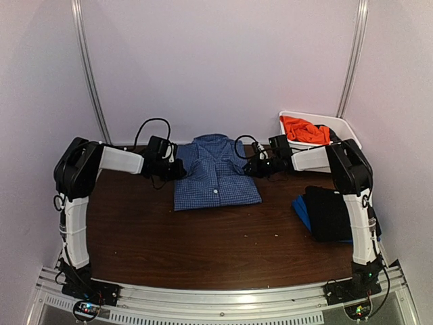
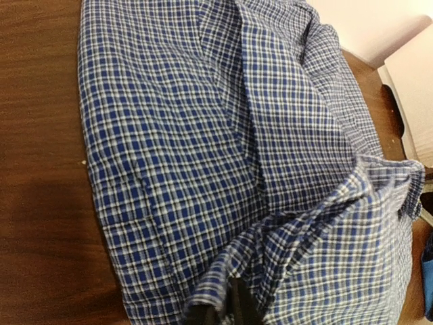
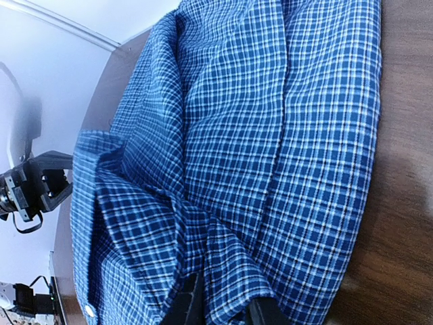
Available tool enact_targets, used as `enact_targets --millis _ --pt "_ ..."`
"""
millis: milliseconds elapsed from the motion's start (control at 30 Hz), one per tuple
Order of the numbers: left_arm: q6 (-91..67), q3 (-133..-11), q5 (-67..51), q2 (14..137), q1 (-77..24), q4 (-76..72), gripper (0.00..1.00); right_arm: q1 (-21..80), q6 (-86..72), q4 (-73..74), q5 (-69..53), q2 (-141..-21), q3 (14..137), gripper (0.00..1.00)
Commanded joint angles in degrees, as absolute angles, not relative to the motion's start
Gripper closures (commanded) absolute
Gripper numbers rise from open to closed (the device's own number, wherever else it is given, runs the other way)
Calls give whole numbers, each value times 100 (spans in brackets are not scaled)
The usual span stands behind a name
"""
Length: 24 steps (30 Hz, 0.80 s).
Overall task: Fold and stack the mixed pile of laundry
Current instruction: Fold the rectangle-folded shirt at the center of the board.
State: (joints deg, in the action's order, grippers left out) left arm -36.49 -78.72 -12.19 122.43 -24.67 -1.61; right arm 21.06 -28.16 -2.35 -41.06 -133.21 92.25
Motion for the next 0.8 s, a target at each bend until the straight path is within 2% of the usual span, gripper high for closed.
enact_targets --millis 0,67,133,233,333,433,533,667,767 --pt "-3371 -8181 -1090 12059 -2369 -132 79 2079 -2707 -200 -4080 -13111 9472 71" --pt "-3317 -8130 -1050 11783 -2357 -115 61 2076 -2700 -202 -4167 -12890 9435 57" --pt "-3242 -8079 -991 11467 -2340 -66 50 2074 -2648 -193 -4209 -12524 9354 52" --pt "-3074 -7995 -746 10984 -2320 288 41 2069 -2479 -47 -4222 -12058 9224 44" --pt "-2944 -7663 -803 10485 -2320 273 29 2073 -2293 198 -4176 -11653 8962 30" --pt "-2878 -7311 -1296 10247 -2332 170 26 2089 -2205 206 -4194 -11346 8546 23" --pt "-2793 -6960 -1726 10151 -2502 -128 26 2117 -2107 146 -4217 -11195 8084 23" --pt "-2716 -6617 -1916 10225 -2871 -415 29 2241 -2099 19 -4464 -11180 7522 39" --pt "-2764 -6604 -2003 10473 -3138 -572 35 2434 -2116 -287 -4576 -11302 7322 49"
